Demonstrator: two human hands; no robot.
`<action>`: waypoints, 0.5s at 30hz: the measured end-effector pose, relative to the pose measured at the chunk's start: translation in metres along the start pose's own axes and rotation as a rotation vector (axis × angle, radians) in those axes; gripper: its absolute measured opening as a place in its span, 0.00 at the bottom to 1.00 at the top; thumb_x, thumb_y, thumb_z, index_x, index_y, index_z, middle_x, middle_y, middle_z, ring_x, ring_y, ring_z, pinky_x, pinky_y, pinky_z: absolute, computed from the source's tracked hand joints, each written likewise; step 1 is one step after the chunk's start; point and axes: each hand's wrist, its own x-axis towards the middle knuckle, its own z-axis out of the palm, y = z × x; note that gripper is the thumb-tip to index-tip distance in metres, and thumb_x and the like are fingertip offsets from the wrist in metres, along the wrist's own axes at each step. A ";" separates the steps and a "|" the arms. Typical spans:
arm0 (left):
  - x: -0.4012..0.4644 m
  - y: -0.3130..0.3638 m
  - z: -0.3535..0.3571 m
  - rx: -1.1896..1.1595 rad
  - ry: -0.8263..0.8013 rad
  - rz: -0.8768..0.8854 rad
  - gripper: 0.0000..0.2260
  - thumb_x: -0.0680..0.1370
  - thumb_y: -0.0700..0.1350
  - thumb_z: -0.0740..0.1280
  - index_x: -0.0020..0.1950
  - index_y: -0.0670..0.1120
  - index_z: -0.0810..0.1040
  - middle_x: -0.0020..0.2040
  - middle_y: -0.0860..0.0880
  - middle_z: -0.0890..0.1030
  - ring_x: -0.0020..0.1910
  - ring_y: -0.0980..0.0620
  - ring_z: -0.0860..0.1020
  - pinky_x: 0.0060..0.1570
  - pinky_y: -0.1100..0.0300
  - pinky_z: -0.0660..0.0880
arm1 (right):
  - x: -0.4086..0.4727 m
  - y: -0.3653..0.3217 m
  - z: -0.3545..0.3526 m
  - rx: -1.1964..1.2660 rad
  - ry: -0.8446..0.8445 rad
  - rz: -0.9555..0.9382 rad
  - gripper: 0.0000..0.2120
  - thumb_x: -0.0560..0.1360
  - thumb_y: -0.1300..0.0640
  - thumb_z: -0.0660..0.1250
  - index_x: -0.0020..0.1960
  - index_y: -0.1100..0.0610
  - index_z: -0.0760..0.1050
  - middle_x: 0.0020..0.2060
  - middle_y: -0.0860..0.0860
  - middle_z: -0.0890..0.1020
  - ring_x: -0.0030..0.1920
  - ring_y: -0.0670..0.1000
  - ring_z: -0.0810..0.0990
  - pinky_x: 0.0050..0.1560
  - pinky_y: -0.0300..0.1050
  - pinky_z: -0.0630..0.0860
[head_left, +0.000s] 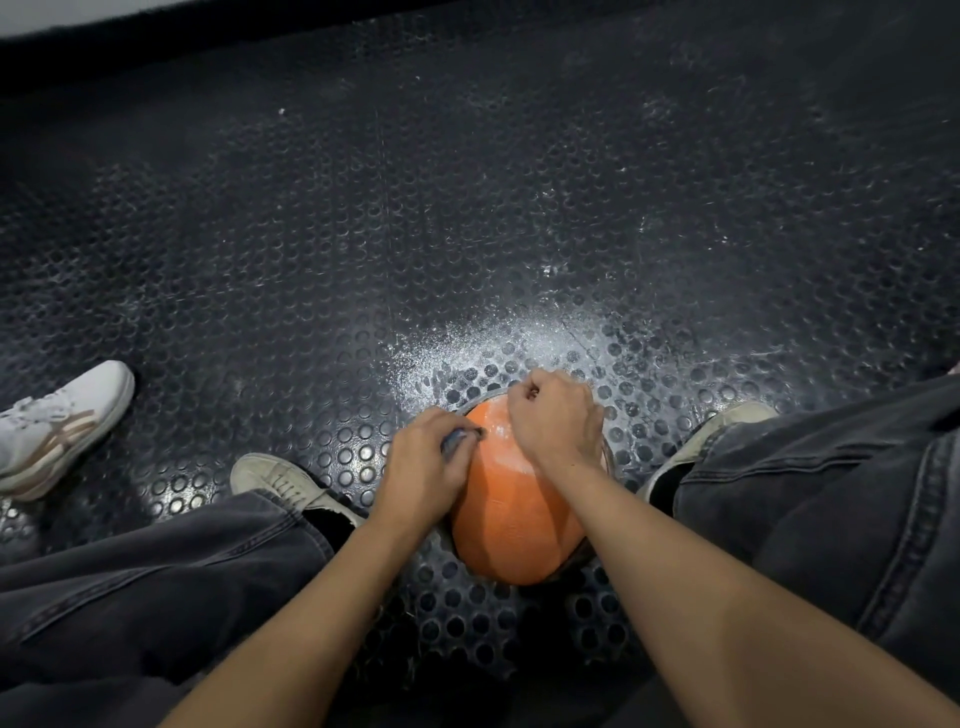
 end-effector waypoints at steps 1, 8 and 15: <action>-0.003 0.001 0.000 0.019 -0.002 -0.009 0.05 0.75 0.39 0.70 0.49 0.45 0.83 0.45 0.53 0.79 0.43 0.58 0.76 0.47 0.71 0.67 | -0.001 -0.001 0.002 -0.005 0.004 0.011 0.12 0.81 0.49 0.57 0.43 0.51 0.74 0.42 0.47 0.76 0.48 0.52 0.74 0.55 0.51 0.68; -0.002 -0.004 -0.004 0.018 -0.039 0.004 0.06 0.76 0.40 0.69 0.50 0.46 0.84 0.46 0.52 0.79 0.44 0.58 0.76 0.50 0.69 0.72 | 0.000 0.003 0.003 0.023 0.034 0.036 0.12 0.81 0.49 0.58 0.41 0.49 0.73 0.41 0.46 0.76 0.48 0.51 0.75 0.56 0.51 0.68; -0.017 0.002 -0.002 -0.009 -0.148 0.183 0.05 0.75 0.38 0.70 0.49 0.44 0.83 0.45 0.52 0.80 0.43 0.58 0.77 0.48 0.74 0.70 | 0.001 0.005 0.001 0.012 0.018 0.041 0.12 0.82 0.50 0.56 0.45 0.52 0.75 0.43 0.48 0.76 0.49 0.52 0.75 0.58 0.54 0.71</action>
